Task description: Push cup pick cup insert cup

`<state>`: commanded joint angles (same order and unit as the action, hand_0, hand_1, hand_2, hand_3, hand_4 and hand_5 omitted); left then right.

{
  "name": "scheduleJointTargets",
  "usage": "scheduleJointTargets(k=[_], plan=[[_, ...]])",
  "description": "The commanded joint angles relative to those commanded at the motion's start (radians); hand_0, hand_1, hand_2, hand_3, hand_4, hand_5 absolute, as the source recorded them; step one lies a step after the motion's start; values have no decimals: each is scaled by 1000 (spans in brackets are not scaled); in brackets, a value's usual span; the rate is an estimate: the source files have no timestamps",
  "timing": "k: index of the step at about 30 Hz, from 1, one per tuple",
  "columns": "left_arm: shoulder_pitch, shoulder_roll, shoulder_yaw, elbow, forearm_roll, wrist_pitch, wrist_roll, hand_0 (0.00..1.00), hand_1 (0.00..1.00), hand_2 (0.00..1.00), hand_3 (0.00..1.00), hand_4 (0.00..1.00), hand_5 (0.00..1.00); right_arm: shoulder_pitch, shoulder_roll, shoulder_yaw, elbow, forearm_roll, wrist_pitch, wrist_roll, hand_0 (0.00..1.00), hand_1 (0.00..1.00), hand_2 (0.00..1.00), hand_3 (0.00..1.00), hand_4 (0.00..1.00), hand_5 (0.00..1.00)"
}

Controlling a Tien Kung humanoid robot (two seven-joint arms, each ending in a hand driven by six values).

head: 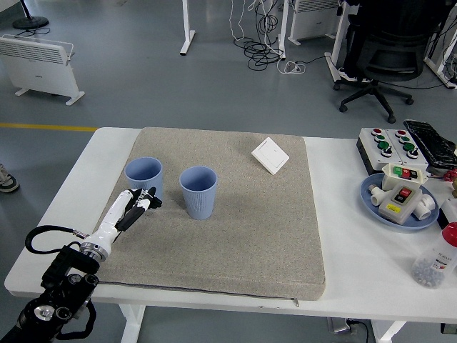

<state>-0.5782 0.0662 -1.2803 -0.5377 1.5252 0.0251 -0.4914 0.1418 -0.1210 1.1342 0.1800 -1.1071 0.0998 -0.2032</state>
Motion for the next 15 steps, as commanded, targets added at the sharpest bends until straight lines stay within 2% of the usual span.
scheduleJointTargets(k=[6,15], plan=[[-26,-13,1,42,-18,-5,-5,646,576,520,466,580,998,1,0,-3,0,-4,1,-1,772,679,673,566,126,474],[-74,-40,-34,114,-48,-12,-19,665,606,543,467,572,998,-1,1,-14,0,-6,4,-1,772,679,672,566,126,477]])
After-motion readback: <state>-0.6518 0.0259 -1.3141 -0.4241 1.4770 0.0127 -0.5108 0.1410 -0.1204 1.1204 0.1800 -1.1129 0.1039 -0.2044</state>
